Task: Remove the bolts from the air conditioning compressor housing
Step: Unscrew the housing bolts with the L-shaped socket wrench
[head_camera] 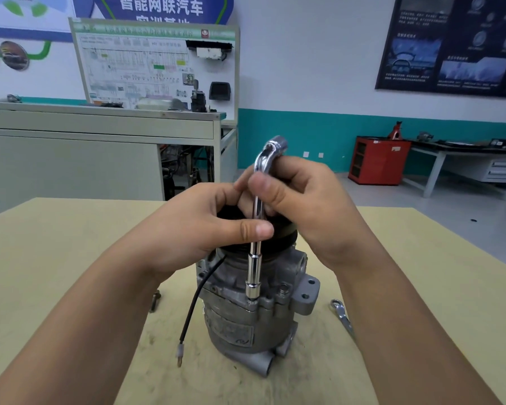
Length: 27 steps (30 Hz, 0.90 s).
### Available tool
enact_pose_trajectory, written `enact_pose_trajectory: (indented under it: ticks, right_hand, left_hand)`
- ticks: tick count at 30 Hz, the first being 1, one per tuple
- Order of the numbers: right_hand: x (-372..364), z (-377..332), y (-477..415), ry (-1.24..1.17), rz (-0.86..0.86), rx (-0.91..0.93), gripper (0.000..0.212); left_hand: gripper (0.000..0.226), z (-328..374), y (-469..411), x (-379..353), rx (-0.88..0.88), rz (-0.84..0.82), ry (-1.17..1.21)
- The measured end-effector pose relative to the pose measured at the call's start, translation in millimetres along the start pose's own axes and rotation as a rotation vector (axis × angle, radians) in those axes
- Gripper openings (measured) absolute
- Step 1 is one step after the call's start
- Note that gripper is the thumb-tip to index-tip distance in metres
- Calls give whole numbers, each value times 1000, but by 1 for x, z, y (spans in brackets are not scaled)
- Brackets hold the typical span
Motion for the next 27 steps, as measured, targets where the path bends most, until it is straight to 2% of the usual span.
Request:
enact_pose_trajectory:
  ticks: [3, 6, 8, 10, 12, 14, 20, 23, 24, 27]
  right_hand:
    - [-1, 3, -1, 11, 52, -15, 11]
    - [0, 5, -2, 42, 101, -49, 26]
    - [1, 3, -2, 56, 96, -50, 22]
    - [2, 1, -1, 66, 74, -40, 18]
    - [2, 0, -1, 50, 48, -27, 17]
    - [3, 2, -1, 28, 32, -27, 18]
    - [3, 1, -1, 26, 3, 10, 16]
    - [7, 4, -1, -64, 64, 13, 7]
    - [9, 6, -2, -101, 91, 5, 8]
    - [9, 8, -1, -111, 106, -2, 11]
  left_hand:
    - [69, 3, 1, -1, -3, 22, -18]
    - [72, 4, 0, -1, 2, 16, -16]
    - [72, 3, -1, 0, 6, 7, -18]
    - [64, -1, -2, 1, 4, -27, -12]
    - [39, -1, -2, 1, -3, -63, 6]
    - [25, 0, -1, 0, -3, -82, 32]
    - [23, 0, -3, -1, 2, -86, 45]
    - [18, -3, -3, 2, 20, -47, 29]
    - [23, -4, -3, 3, 18, -38, 24]
    - [64, -1, -2, 2, 18, -26, 23]
Point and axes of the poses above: each hand's wrist, its own y-axis away from the middle knuckle, its own x-axis out of the back of the hand, z = x × y, the point moved 5 cm from there along -y, towards the middle knuckle
